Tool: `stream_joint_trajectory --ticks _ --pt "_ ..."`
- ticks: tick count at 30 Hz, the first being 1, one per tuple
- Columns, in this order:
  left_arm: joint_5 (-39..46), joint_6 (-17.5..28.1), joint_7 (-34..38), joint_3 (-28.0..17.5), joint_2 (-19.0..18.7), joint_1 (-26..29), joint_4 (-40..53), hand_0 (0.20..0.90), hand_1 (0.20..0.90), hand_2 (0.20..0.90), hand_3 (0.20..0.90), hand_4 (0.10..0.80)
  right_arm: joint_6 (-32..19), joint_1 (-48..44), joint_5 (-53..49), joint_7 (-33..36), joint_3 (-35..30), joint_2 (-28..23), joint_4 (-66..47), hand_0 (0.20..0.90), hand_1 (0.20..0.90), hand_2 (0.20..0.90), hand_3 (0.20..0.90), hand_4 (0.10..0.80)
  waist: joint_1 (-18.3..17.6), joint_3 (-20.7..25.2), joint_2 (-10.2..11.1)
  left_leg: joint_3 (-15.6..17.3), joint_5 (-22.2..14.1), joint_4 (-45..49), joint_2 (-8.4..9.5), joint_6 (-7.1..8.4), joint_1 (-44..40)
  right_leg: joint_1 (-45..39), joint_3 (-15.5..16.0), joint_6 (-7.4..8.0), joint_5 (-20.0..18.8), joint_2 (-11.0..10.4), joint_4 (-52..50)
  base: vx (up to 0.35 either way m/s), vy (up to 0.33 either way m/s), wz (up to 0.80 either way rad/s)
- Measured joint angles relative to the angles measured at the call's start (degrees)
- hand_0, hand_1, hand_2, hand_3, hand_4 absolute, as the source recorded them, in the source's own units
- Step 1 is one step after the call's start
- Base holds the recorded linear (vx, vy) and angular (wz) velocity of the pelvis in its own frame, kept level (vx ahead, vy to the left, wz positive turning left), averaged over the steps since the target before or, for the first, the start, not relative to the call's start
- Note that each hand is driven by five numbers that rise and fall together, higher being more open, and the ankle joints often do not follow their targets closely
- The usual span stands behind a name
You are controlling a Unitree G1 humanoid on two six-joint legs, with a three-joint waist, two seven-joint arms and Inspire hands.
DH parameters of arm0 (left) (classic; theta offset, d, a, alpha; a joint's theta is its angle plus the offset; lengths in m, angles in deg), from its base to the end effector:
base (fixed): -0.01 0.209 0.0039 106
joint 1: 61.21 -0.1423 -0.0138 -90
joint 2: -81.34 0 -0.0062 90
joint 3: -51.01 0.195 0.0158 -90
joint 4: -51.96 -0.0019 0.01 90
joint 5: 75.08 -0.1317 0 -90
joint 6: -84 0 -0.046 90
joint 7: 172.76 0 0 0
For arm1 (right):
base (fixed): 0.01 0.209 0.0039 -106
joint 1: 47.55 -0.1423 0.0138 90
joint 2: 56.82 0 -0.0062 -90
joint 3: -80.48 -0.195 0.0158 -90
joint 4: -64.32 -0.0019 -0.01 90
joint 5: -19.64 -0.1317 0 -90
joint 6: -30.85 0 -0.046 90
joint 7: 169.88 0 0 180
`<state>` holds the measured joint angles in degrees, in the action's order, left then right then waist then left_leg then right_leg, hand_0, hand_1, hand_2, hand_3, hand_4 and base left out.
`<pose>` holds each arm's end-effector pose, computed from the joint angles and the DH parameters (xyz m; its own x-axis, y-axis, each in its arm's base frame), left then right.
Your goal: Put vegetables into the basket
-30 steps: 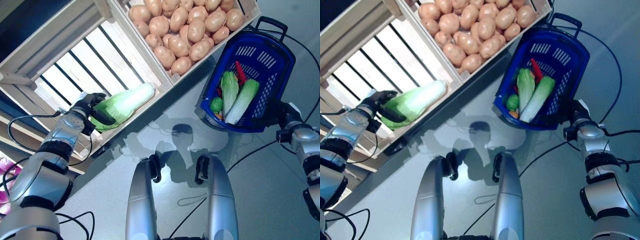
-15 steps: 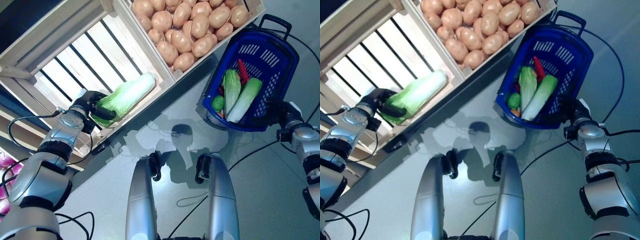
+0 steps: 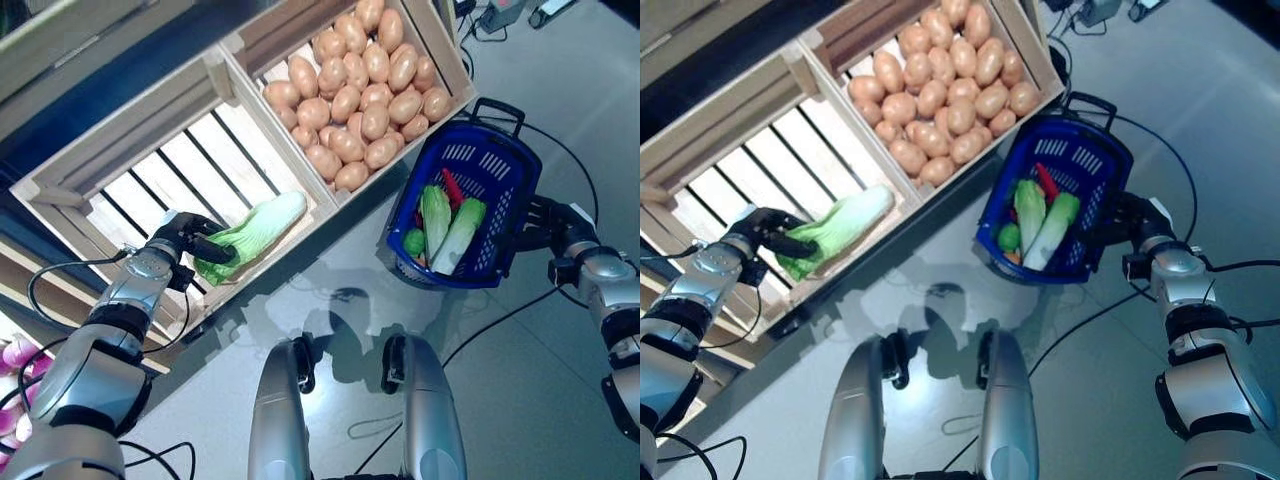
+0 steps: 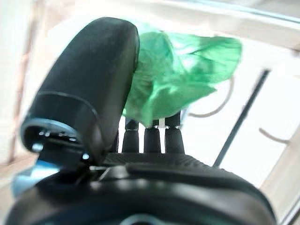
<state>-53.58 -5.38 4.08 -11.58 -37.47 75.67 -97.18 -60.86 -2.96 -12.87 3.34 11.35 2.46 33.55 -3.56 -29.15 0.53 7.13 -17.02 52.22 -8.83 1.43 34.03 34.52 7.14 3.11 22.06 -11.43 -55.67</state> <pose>0.3132 0.3148 0.1244 0.9518 0.2191 -0.2145 -0.0669 0.8310 0.5522 0.3048 -0.3332 0.1327 0.9606 -0.2214 -0.1682 0.1577 0.9321 -0.3260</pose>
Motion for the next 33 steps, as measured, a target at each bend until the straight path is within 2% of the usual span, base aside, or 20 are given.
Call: stream_joint_trajectory --ticks 4,7,10,14,15,18,20,23,27,29,33 --pt "3.3 1.6 2.1 -6.5 0.0 -5.8 4.4 0.3 0.3 0.3 0.3 0.4 -0.6 6.1 0.0 0.2 -5.1 1.4 -7.8 0.9 0.9 0.9 0.9 0.8 0.1 2.0 0.5 0.8 1.1 -6.4 0.29 0.94 -6.6 -6.0 0.5 0.35 -0.9 0.6 5.8 0.133 -0.037 -0.05" --pt "3.5 3.5 4.5 -9.0 1.2 -11.3 8.8 0.3 0.3 0.3 0.3 0.4 -2.4 11.8 0.1 1.3 -7.2 3.8 -16.3 0.9 0.9 0.9 0.9 0.8 0.3 3.8 1.0 1.1 2.6 -13.0 0.85 1.51 -12.5 -11.7 1.6 0.46 -1.7 0.8 11.2 0.203 -0.039 0.03" --pt "2.5 4.1 6.3 -13.3 4.8 -18.4 16.4 0.3 0.3 0.3 0.3 0.4 -4.1 20.6 1.0 1.8 -10.3 8.4 -28.9 0.9 0.9 0.9 0.9 0.8 1.4 7.8 0.9 1.8 6.1 -23.9 1.08 2.15 -19.5 -18.0 3.1 0.49 -4.7 2.1 21.0 0.181 -0.016 -0.03" --pt "0.7 5.0 6.0 -13.3 7.3 -23.9 22.2 0.3 0.3 0.3 0.3 0.4 -5.6 24.5 1.3 1.7 -11.3 12.4 -34.9 0.9 0.9 0.9 0.9 0.8 1.6 11.9 0.7 2.5 10.5 -36.7 1.77 2.21 -28.6 -26.4 4.6 0.95 -8.3 3.5 32.3 0.119 0.012 0.02" --pt "0.7 5.7 6.0 -13.3 8.5 -26.3 23.7 0.3 0.3 0.3 0.3 0.4 -5.9 26.1 1.1 1.6 -11.9 13.5 -36.6 0.9 0.9 0.9 0.9 0.8 1.6 14.5 0.4 2.7 12.0 -41.2 2.06 2.24 -31.0 -28.5 4.7 1.36 -9.7 4.0 36.3 0.078 0.019 -0.07" --pt "1.3 6.1 5.8 -15.2 11.7 -30.5 27.6 0.3 0.3 0.3 0.3 0.4 -6.2 28.5 0.5 -0.3 -13.7 15.4 -39.3 0.9 0.9 0.9 0.9 0.8 1.6 16.4 0.0 2.7 13.8 -48.2 2.29 2.01 -37.1 -35.0 4.6 2.3 -12.8 5.0 44.7 0.034 0.004 -0.1" --pt "1.8 6.5 5.7 -16.8 14.4 -33.1 29.6 0.3 0.3 0.3 0.3 0.4 -6.2 30.1 -0.1 -1.8 -14.8 17.5 -40.7 0.9 0.9 0.9 0.9 0.8 1.5 18.9 0.0 2.8 14.5 -51.0 2.63 1.79 -38.3 -36.4 4.6 2.84 -14.4 5.3 48.6 0.016 -0.01 -0.07" --pt "1.9 7.2 5.6 -17.0 18.2 -36.8 34.8 0.3 0.3 0.3 0.3 0.4 -4.6 32.6 -4.1 -4.9 -15.0 20.8 -43.9 0.9 0.9 0.9 0.9 0.8 1.7 19.4 0.4 2.8 15.0 -54.3 3.55 1.34 -41.4 -41.1 4.6 3.8 -17.2 5.3 55.4 0.0 0.0 0.0" --pt "1.9 8.6 4.1 -16.1 21.6 -39.2 40.2 0.3 0.3 0.3 0.3 0.4 2.3 33.6 -13.4 -8.8 -14.4 26.3 -44.3 0.9 0.9 0.9 0.9 0.8 2.8 20.9 1.1 2.6 16.0 -56.9 4.25 1.06 -42.5 -43.6 4.8 4.12 -19.6 5.3 60.5 0.002 -0.04 0.04" --pt "1.9 8.7 3.8 -15.1 22.2 -39.2 42.4 0.3 0.3 0.3 0.3 0.4 5.0 33.6 -15.8 -9.2 -12.7 27.6 -44.3 0.9 0.9 0.9 0.9 0.8 3.1 20.9 1.1 2.3 16.0 -56.9 4.29 1.06 -42.8 -44.2 5.2 4.12 -19.7 5.3 60.7 -0.012 -0.047 0.11" --pt "-0.2 10.0 3.9 -13.7 22.0 -39.2 47.3 0.3 0.3 0.3 0.3 0.4 5.6 33.6 -15.1 -9.1 -10.8 27.6 -44.2 0.9 0.9 0.9 0.9 0.8 4.4 21.3 1.4 1.2 16.2 -57.0 4.39 0.94 -42.7 -44.6 6.1 4.12 -19.7 5.2 60.7 0.003 -0.042 0.13"
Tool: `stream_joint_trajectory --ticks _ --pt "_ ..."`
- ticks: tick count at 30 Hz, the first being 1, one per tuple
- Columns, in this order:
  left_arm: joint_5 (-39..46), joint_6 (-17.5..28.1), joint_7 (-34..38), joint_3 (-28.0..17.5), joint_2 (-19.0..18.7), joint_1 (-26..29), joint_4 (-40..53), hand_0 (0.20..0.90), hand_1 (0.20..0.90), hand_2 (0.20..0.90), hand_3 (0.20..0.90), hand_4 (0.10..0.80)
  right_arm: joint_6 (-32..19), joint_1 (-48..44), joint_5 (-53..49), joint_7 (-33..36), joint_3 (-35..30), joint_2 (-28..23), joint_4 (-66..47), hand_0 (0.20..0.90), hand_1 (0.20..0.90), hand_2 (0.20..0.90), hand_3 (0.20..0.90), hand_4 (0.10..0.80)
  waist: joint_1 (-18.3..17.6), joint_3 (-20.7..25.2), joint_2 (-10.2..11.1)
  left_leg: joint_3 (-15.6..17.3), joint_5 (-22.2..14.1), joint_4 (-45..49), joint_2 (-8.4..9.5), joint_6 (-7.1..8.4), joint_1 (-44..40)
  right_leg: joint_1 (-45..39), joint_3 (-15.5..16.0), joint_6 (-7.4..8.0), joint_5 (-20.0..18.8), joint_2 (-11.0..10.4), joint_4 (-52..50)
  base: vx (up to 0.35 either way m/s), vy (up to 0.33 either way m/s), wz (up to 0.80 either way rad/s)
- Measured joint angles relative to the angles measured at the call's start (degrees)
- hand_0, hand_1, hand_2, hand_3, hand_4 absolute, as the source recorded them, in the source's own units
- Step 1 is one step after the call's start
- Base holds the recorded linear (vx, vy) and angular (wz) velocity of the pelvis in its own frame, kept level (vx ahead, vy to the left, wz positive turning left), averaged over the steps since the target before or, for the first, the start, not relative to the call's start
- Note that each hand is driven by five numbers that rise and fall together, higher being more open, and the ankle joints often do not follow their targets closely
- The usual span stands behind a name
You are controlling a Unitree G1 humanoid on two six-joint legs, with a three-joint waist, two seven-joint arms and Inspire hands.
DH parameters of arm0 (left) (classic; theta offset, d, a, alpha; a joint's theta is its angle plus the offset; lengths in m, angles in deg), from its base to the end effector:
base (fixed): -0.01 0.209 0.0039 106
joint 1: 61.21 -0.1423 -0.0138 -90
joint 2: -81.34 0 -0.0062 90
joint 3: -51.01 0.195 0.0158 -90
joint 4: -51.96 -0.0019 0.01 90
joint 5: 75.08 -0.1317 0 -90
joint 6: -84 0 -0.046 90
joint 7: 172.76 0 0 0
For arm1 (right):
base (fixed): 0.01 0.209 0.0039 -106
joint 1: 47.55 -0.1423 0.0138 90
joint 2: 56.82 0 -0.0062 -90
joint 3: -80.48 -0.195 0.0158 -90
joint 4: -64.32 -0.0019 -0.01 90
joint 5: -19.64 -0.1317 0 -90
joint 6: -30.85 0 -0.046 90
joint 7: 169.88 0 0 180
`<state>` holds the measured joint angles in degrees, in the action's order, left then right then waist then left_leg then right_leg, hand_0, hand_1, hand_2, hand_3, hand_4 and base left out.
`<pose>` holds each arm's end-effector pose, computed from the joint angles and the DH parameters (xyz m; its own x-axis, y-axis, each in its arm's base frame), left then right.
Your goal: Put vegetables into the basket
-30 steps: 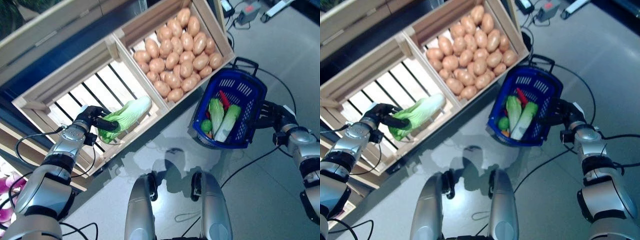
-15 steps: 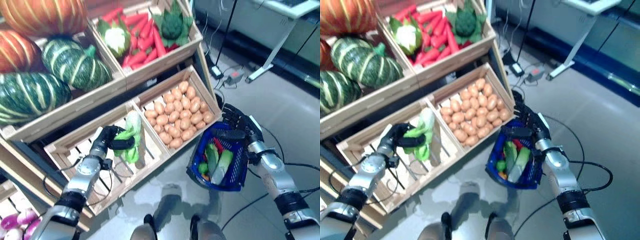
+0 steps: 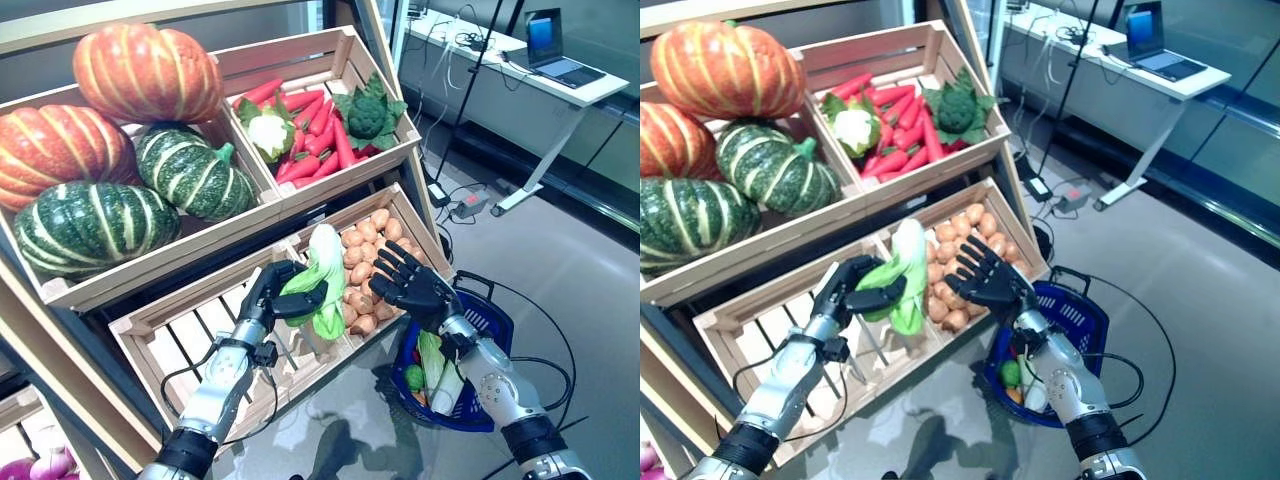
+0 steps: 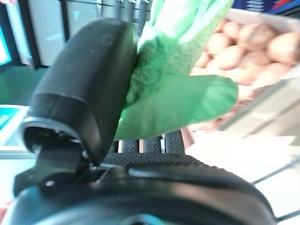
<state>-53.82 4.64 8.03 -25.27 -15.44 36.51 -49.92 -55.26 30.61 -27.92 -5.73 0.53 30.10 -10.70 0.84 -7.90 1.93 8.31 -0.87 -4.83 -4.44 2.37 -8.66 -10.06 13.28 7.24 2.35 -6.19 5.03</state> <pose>0.2201 0.1925 0.0326 0.9853 -0.1682 0.0306 0.1665 0.9847 0.0511 0.2363 -0.1864 0.0289 0.9170 0.3970 -0.0383 -0.3331 0.8150 0.4742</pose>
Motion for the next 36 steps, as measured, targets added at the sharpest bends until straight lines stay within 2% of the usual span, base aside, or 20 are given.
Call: stream_joint_trajectory --ticks 5,11,15,19,21,25,28,32,36 --pt "-3.9 0.4 -0.1 0.1 -2.3 0.0 2.7 0.3 0.3 0.3 0.3 0.4 -0.2 0.0 4.8 0.2 0.1 -0.7 0.0 0.9 0.9 0.9 0.9 0.8 0.5 0.6 0.6 -0.5 0.5 0.0 0.13 -0.02 0.1 -0.3 0.1 0.02 0.0 0.0 0.0 0.016 -0.036 0.06" --pt "-5.0 0.4 -0.3 0.5 -4.9 0.0 2.8 0.3 0.3 0.3 0.3 0.4 -0.5 0.0 5.8 1.4 0.1 -2.4 0.4 0.9 0.9 0.9 0.9 0.8 0.2 0.6 0.7 -1.8 1.8 -0.2 0.09 0.21 0.6 -0.2 0.2 0.12 -0.1 0.1 0.0 0.017 -0.02 0.09" --pt "-7.7 0.4 -1.5 0.8 -5.4 0.0 2.9 0.3 0.3 0.3 0.3 0.4 -2.9 0.6 15.4 3.3 0.5 -3.2 0.4 0.9 0.9 0.9 0.9 0.8 0.3 1.2 0.6 -2.0 2.4 -0.2 0.03 0.35 1.2 0.2 0.2 -0.08 -0.2 0.2 0.0 0.012 -0.001 0.03" --pt "-9.9 0.3 -2.1 0.8 -7.5 0.0 4.3 0.3 0.3 0.3 0.3 0.4 -8.7 1.0 32.8 13.6 1.3 -5.6 0.4 0.9 0.9 0.9 0.9 0.8 0.2 1.5 0.3 -2.0 2.6 -0.2 0.02 0.21 1.4 0.5 0.1 -0.03 -0.6 0.2 0.0 0.0 0.0 0.0" --pt "-10.4 0.2 -2.4 0.8 -8.4 0.0 5.3 0.3 0.3 0.3 0.3 0.4 -11.8 1.1 47.1 21.7 1.6 -8.0 0.1 0.9 0.9 0.9 0.9 0.8 0.1 1.6 0.1 -1.9 2.6 -0.2 0.14 0.15 1.5 0.6 0.0 0.09 -0.7 0.1 0.0 0.0 0.0 0.0" --pt "-10.5 0.2 -3.0 0.8 -10.4 0.0 6.1 0.3 0.3 0.3 0.3 0.4 -14.1 1.0 63.7 29.7 1.6 -15.4 -4.9 0.9 0.9 0.9 0.9 0.8 0.0 1.8 -0.2 -1.8 2.6 -0.2 0.18 0.11 1.5 0.8 -0.2 0.11 -0.7 0.1 0.0 0.003 0.004 -0.02" --pt "-10.4 0.2 -4.6 0.8 -11.9 0.0 6.4 0.3 0.3 0.3 0.3 0.4 -16.6 0.0 70.1 30.6 2.0 -20.2 -7.1 0.9 0.9 0.9 0.9 0.8 0.0 1.8 -0.2 -1.7 2.6 -0.2 0.09 0.14 1.5 0.8 -0.3 -0.03 -0.8 0.2 0.0 0.0 0.0 0.0" --pt "-10.3 0.0 -5.8 1.0 -13.4 0.0 6.6 0.3 0.3 0.3 0.3 0.4 -16.6 -4.0 72.2 29.9 5.6 -26.4 -7.5 0.9 0.9 0.9 0.9 0.8 0.2 1.8 -0.3 -1.8 2.7 -0.2 0.09 0.15 1.5 0.8 -0.2 -0.03 -0.9 0.3 0.0 0.0 0.0 0.0" --pt "-10.1 0.0 -6.7 1.2 -14.9 0.0 7.2 0.3 0.3 0.3 0.3 0.4 -16.8 -6.3 71.9 26.3 6.9 -28.3 -8.6 0.9 0.9 0.9 0.9 0.8 0.4 1.8 -0.3 -1.9 2.7 -0.2 0.11 0.14 1.5 0.7 -0.2 -0.02 -0.9 0.3 0.0 0.0 0.0 0.0"
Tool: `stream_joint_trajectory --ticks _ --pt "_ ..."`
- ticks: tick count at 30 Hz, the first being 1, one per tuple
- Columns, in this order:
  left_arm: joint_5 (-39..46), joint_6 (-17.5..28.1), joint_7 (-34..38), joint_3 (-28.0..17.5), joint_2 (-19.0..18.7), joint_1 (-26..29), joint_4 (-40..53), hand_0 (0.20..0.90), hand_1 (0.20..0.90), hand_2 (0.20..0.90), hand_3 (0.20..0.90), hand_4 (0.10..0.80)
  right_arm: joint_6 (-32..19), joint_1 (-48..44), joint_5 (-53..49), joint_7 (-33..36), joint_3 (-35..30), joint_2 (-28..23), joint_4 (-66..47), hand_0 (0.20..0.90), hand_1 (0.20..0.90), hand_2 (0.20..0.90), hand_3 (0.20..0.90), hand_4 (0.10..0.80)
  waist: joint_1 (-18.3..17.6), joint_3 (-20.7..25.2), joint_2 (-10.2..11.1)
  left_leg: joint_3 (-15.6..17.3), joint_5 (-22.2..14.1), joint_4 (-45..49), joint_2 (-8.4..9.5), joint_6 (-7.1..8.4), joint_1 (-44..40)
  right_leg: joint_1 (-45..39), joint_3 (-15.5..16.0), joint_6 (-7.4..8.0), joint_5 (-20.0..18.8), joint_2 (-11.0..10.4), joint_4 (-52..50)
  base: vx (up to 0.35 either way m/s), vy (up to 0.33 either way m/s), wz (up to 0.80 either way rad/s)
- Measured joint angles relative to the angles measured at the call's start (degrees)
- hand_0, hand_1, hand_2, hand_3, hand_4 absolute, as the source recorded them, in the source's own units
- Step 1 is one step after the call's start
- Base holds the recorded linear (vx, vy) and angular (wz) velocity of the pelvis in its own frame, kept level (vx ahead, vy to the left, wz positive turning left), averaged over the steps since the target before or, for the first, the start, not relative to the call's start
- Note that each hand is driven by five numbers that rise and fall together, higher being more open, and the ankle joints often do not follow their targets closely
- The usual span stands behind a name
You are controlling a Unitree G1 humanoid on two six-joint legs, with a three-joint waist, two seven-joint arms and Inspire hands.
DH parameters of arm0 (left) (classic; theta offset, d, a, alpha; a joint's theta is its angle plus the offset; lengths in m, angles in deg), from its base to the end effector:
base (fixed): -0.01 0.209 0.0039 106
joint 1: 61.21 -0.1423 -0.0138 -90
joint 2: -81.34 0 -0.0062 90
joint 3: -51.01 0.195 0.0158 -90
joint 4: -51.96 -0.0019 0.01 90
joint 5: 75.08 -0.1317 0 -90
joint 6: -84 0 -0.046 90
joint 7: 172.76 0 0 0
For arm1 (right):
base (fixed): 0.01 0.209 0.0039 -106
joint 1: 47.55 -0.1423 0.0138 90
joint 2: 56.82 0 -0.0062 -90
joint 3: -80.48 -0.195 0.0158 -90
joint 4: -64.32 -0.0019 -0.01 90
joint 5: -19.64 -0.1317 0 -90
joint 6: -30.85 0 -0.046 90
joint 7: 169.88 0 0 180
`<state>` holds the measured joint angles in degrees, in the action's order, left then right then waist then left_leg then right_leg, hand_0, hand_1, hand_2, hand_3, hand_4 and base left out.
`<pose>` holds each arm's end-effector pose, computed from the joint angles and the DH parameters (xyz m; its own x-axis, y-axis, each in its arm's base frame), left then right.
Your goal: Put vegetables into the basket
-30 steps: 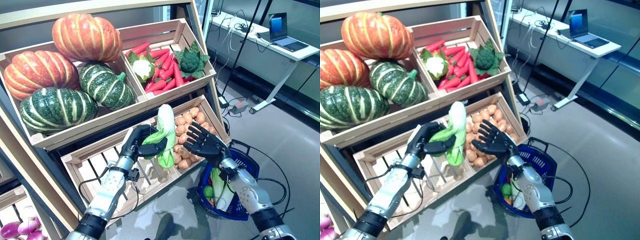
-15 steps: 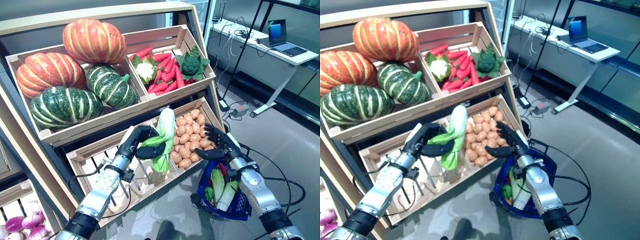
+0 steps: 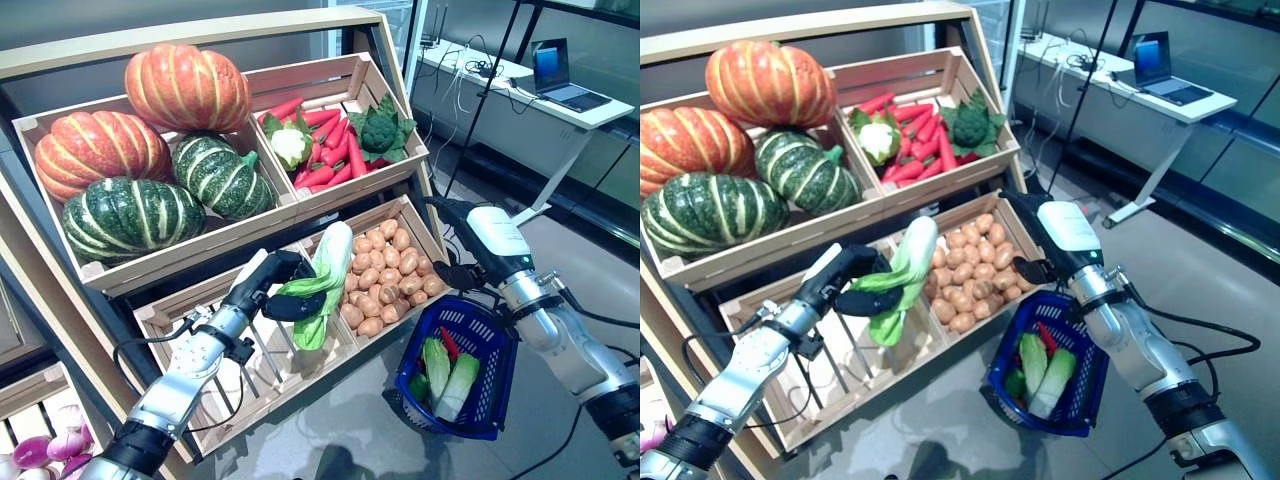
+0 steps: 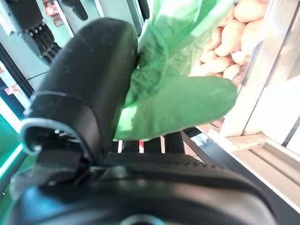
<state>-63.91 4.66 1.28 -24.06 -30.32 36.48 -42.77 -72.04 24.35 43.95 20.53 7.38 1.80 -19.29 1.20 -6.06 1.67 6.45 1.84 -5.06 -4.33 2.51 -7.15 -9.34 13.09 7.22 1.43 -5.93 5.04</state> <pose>0.2187 0.2306 0.0693 0.9325 -0.3605 0.0204 0.3108 0.8303 0.4625 0.2469 -0.2454 0.1163 0.9055 0.3497 0.2404 0.1195 0.3335 -0.9352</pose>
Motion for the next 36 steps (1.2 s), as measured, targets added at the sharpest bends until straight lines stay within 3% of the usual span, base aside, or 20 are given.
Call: stream_joint_trajectory --ticks 7,16,25,36 --pt "0.5 0.0 -1.6 0.5 -1.5 0.0 1.9 0.3 0.3 0.3 0.3 0.4 -1.6 -4.7 -1.0 -7.4 6.0 -1.9 0.1 0.9 0.9 0.9 0.9 0.8 0.4 0.0 0.0 -0.2 0.0 0.0 0.12 0.0 0.0 -0.1 0.2 0.01 0.0 0.0 0.0 0.004 -0.002 0.0" --pt "0.9 0.0 -3.7 2.7 -1.5 0.2 2.1 0.3 0.3 0.3 0.3 0.4 -4.6 -10.5 -11.8 -17.9 11.7 -1.6 2.3 0.9 0.9 0.9 0.9 0.8 1.4 0.0 0.1 -0.6 0.1 0.0 0.23 -0.03 0.0 -0.3 0.5 0.01 0.0 0.0 0.0 0.003 0.001 0.01" --pt "0.9 -0.2 -4.5 4.7 -1.5 0.4 2.5 0.3 0.3 0.3 0.3 0.4 -5.2 -11.4 -8.5 -13.9 12.9 2.0 5.2 0.9 0.9 0.9 0.9 0.8 2.5 0.1 0.2 -1.5 0.4 0.0 0.33 -0.05 0.5 -0.4 1.4 0.01 0.0 0.0 0.0 0.006 0.005 0.05" --pt "1.0 -0.2 -5.9 5.0 -1.5 0.7 2.5 0.3 0.3 0.3 0.3 0.4 -5.6 -14.1 -4.0 -13.5 16.0 2.1 5.0 0.9 0.9 0.9 0.9 0.8 3.5 0.1 0.2 -2.0 0.6 0.0 0.35 -0.02 0.7 -0.5 1.8 0.01 0.0 0.0 0.0 -0.001 -0.001 0.01"
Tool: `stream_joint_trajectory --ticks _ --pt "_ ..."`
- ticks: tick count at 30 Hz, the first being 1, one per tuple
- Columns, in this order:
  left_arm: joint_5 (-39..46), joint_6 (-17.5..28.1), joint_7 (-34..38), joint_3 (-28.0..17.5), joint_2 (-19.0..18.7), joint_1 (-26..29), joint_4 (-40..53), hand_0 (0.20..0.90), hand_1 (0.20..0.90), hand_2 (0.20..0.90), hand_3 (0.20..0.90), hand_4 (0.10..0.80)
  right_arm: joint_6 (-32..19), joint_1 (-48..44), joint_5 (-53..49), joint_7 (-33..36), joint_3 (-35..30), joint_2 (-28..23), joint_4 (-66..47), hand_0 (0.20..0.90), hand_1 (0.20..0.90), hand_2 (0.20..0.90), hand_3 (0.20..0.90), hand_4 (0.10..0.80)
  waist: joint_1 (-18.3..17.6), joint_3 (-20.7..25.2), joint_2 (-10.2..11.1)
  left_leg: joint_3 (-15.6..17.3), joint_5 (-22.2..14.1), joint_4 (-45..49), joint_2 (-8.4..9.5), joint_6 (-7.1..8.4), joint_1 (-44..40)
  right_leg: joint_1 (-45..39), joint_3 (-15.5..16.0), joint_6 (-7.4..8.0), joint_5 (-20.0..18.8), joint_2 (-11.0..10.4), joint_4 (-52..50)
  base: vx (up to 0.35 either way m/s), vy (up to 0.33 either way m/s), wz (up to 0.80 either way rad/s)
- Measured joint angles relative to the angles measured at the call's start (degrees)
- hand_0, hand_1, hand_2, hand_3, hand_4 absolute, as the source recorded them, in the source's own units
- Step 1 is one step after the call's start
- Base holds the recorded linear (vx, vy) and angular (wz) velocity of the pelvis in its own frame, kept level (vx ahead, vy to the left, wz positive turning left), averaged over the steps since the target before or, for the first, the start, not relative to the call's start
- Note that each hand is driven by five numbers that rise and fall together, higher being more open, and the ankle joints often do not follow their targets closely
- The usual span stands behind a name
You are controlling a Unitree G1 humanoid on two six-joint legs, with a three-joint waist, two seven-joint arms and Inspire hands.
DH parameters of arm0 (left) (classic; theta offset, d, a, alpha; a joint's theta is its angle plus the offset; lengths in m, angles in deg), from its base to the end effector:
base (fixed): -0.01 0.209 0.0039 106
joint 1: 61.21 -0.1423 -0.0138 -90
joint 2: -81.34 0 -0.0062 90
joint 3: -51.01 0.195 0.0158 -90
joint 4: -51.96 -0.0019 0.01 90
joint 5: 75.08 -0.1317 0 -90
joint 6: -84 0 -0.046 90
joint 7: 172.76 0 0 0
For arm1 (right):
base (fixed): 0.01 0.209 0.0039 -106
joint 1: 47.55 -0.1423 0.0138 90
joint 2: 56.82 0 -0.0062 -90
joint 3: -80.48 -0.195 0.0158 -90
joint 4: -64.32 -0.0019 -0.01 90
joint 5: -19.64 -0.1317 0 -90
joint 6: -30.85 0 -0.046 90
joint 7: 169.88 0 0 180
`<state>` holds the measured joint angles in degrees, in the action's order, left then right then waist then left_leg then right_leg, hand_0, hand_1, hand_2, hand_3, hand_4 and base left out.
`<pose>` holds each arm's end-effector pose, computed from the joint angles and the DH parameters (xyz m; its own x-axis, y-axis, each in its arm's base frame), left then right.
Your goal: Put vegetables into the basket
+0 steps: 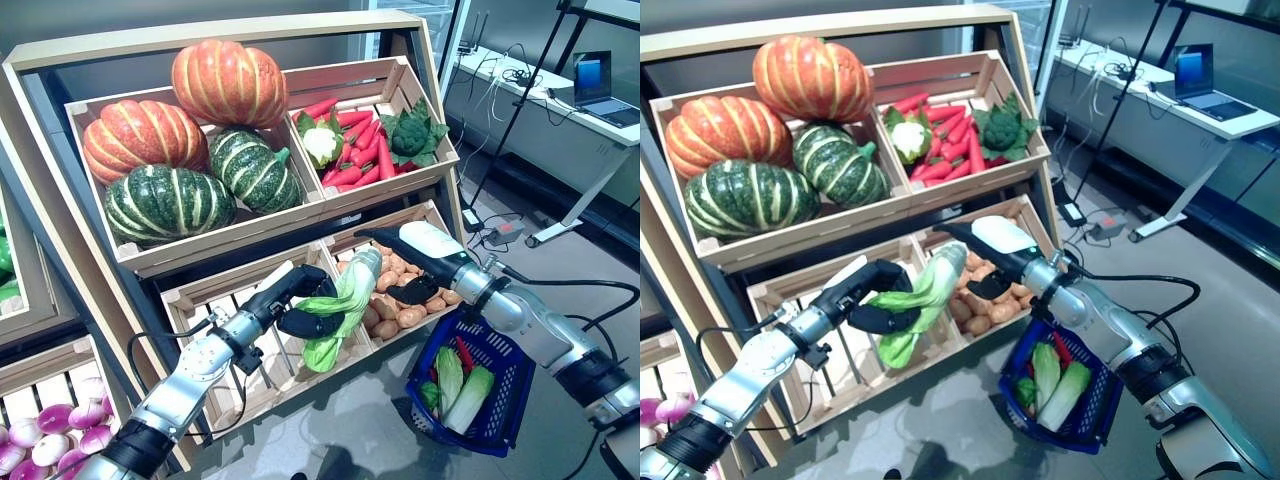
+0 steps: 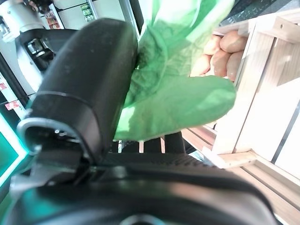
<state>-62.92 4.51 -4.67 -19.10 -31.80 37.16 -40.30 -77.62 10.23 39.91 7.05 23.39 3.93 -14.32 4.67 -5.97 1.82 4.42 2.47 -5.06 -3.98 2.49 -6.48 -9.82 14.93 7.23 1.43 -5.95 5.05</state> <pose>0.2168 0.2179 0.0694 0.8506 -0.5237 -0.0462 0.4828 0.7434 0.4629 0.2745 -0.1974 0.1243 0.7589 0.6512 0.0018 -0.1671 0.1973 -0.9660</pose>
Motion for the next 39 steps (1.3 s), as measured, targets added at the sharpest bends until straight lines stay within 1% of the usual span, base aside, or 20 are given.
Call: stream_joint_trajectory --ticks 2,4,10,13,17,21,22,23,28,39 --pt "0.0 0.0 -0.1 0.0 0.0 0.3 0.0 0.3 0.3 0.3 0.3 0.4 -0.9 -1.6 2.4 -0.1 2.2 -0.2 0.3 0.9 0.9 0.9 0.9 0.8 0.0 0.0 0.0 -0.1 0.1 0.0 -0.01 0.02 0.0 0.0 0.1 0.0 0.0 0.0 0.0 0.0 0.0 0.0" --pt "0.4 0.0 -0.2 0.1 0.0 0.7 0.0 0.3 0.3 0.3 0.3 0.4 -1.5 -2.6 2.3 -0.5 4.1 -0.2 0.4 0.9 0.9 0.9 0.9 0.8 0.0 0.0 0.0 -0.3 0.1 0.0 0.0 0.01 0.0 -0.1 0.1 0.0 0.0 0.0 0.0 -0.024 0.002 0.04" --pt "2.1 0.0 -0.4 0.1 -0.1 1.3 0.2 0.3 0.3 0.3 0.3 0.4 -2.6 -4.7 2.0 -5.5 9.2 -0.3 4.0 0.9 0.9 0.9 0.9 0.8 0.3 0.0 0.0 -0.9 0.4 0.0 0.01 0.02 0.1 -0.4 0.2 0.0 0.0 0.0 0.0 -0.024 -0.001 0.06" --pt "2.1 -0.1 -0.5 0.7 -0.1 1.3 0.2 0.3 0.3 0.3 0.3 0.4 -3.2 -4.7 1.7 -6.2 10.6 -0.2 6.3 0.9 0.9 0.9 0.9 0.8 1.0 0.0 0.0 -1.1 0.5 0.0 0.01 0.04 0.2 -0.3 0.2 0.0 0.0 0.0 0.0 -0.017 0.001 0.03" --pt "2.1 -0.1 -0.8 1.9 0.0 1.3 0.2 0.3 0.3 0.3 0.3 0.4 -3.4 -4.7 1.8 -7.5 10.7 1.2 9.1 0.9 0.9 0.9 0.9 0.8 1.2 0.0 0.1 -1.2 0.6 0.0 0.04 0.05 0.3 -0.4 0.3 0.0 0.0 0.0 0.0 0.0 0.0 0.0" --pt "2.1 -0.1 -1.2 2.1 0.0 1.3 0.2 0.3 0.3 0.3 0.3 0.4 -3.0 -4.7 1.7 -10.5 10.9 1.6 10.3 0.9 0.9 0.9 0.9 0.8 1.2 0.0 0.1 -1.5 0.6 0.0 0.05 0.07 0.3 -0.5 1.1 0.0 0.0 0.0 0.0 -0.01 0.003 0.04" --pt "2.1 -0.1 -1.2 2.1 0.0 1.3 0.3 0.3 0.3 0.3 0.3 0.4 -2.7 -4.7 1.7 -11.3 10.9 1.7 10.8 0.502 0.502 0.502 0.502 0.535 1.2 0.0 0.1 -1.8 0.6 0.0 0.05 0.08 0.3 -0.6 1.2 0.0 0.0 0.0 0.0 -0.016 0.0 0.1" --pt "2.1 -0.1 -1.3 2.1 0.0 1.3 0.5 0.3 0.3 0.3 0.3 0.4 -2.2 -4.7 1.6 -12.2 10.9 1.9 11.2 0.3 0.3 0.3 0.3 0.4 1.2 0.0 0.1 -2.0 0.7 0.0 0.07 0.09 0.4 -0.7 1.3 -0.01 0.0 0.0 0.0 -0.018 -0.001 0.11" --pt "2.1 -0.1 -1.8 2.1 0.0 1.3 1.1 0.3 0.3 0.3 0.3 0.4 -0.4 -4.9 -0.6 -12.7 10.9 3.2 13.1 0.3 0.3 0.3 0.3 0.4 1.3 0.0 0.1 -2.5 1.0 0.0 0.07 0.06 0.7 -0.7 1.6 -0.02 0.0 0.0 0.0 -0.007 -0.002 0.05" --pt "2.2 -0.1 -1.9 1.7 -0.1 1.4 1.1 0.3 0.3 0.3 0.3 0.4 -0.6 -5.0 -0.5 -12.7 10.8 3.7 13.9 0.3 0.3 0.3 0.3 0.4 1.2 0.0 0.2 -2.6 1.2 0.0 0.07 0.04 0.6 -0.7 1.5 -0.03 0.0 0.0 0.0 0.0 0.0 0.0"
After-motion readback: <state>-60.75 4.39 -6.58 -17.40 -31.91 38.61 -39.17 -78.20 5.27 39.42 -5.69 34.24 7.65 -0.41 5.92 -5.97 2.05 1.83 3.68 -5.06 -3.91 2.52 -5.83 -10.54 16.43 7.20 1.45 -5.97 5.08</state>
